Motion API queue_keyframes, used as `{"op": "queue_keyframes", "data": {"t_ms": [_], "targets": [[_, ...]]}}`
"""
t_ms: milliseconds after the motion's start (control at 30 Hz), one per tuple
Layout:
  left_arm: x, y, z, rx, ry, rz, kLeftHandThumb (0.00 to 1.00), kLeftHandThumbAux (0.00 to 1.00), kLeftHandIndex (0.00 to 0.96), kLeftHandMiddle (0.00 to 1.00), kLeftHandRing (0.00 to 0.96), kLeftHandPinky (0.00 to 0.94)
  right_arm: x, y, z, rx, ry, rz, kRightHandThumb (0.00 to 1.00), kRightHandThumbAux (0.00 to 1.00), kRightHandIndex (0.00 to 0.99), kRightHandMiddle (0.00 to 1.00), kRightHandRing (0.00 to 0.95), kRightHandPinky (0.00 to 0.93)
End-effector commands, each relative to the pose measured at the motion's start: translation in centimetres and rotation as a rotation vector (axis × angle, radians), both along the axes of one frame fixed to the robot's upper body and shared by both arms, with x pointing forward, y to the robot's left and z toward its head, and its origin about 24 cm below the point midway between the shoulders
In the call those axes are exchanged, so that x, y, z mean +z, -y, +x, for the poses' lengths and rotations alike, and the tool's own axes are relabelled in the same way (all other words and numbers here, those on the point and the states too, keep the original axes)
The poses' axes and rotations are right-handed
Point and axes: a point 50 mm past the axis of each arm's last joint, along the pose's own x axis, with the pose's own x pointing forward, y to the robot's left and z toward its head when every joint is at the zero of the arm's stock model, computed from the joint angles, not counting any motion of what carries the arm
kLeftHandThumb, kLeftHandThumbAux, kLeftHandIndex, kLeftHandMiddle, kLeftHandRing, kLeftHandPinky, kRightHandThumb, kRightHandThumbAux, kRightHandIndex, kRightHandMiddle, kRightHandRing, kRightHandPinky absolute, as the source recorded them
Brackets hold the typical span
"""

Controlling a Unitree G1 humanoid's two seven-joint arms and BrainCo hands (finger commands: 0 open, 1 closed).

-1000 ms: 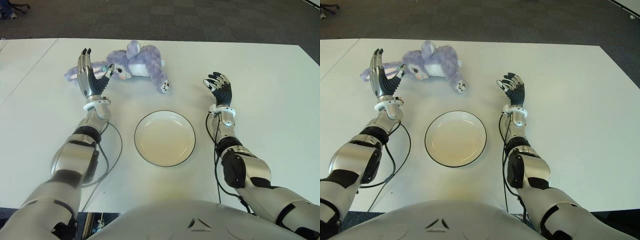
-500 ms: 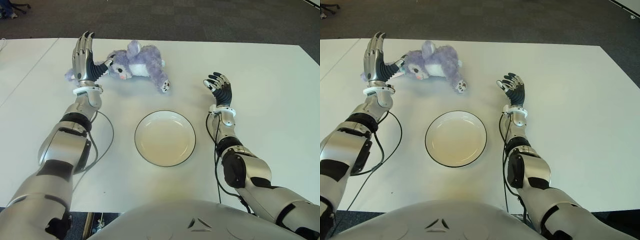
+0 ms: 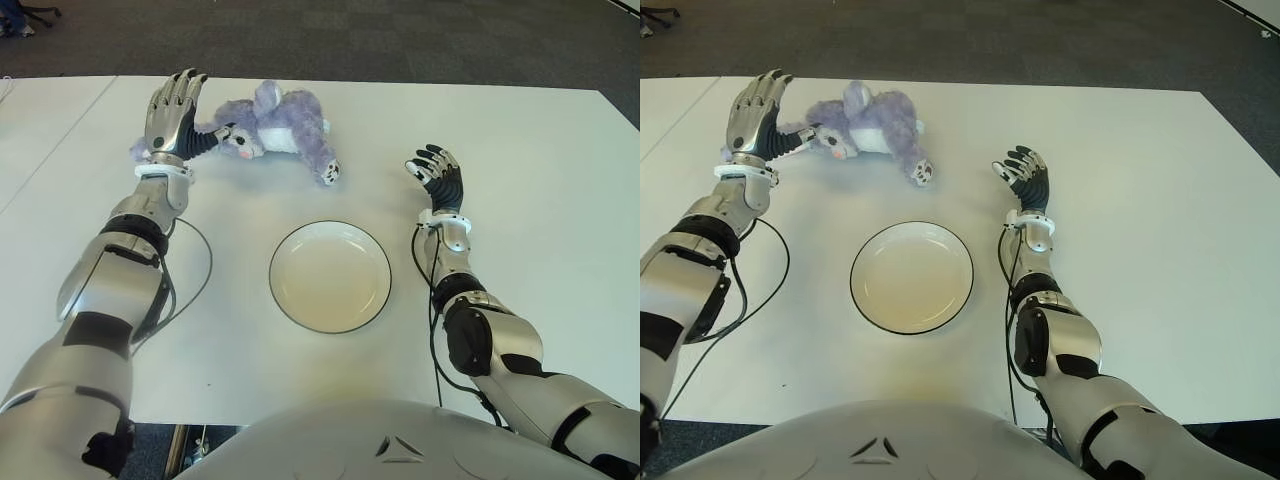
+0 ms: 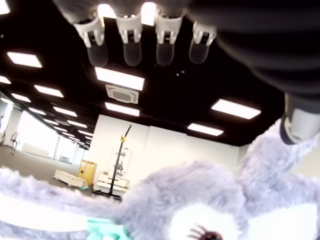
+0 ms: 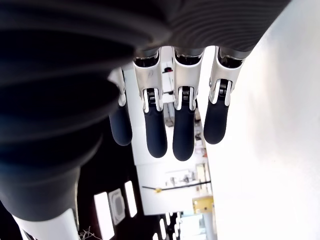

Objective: Put the doll into the plate.

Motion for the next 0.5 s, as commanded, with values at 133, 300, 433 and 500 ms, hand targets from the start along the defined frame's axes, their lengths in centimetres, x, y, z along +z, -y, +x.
{"op": "queue_keyframes", "data": {"t_ms": [133, 300, 433, 500], "targets": [[0.12, -0.75, 0.20, -0.068, -0.150, 0.314, 0.177, 0.426, 0.000, 0.000, 0.000, 0.000, -11.24, -0.22, -10.32, -0.079, -0.474, 0.153, 0.023, 0.810, 0.255, 0.315, 0.316, 0.302], [0.10, -0.56, 0.14, -0.139, -0.178, 0.456, 0.188, 0.449, 0.000, 0.000, 0.000, 0.000, -11.26, -0.21, -10.32, -0.083, -0.480, 0.146, 0.026, 0.823, 0.262, 0.314, 0.313, 0.299], [-0.14, -0.38, 0.10, -0.167, -0.196, 0.517, 0.190, 0.448, 0.000, 0.000, 0.000, 0.000, -11.27, -0.18, -10.32, -0.084, -0.483, 0.141, 0.044, 0.825, 0.268, 0.312, 0.312, 0.301], [-0.36, -0.29, 0.06, -0.177, -0.210, 0.542, 0.189, 0.448, 0.000, 0.000, 0.000, 0.000, -11.27, -0.16, -10.32, -0.086, -0.483, 0.140, 0.065, 0.826, 0.272, 0.313, 0.313, 0.306]]}}
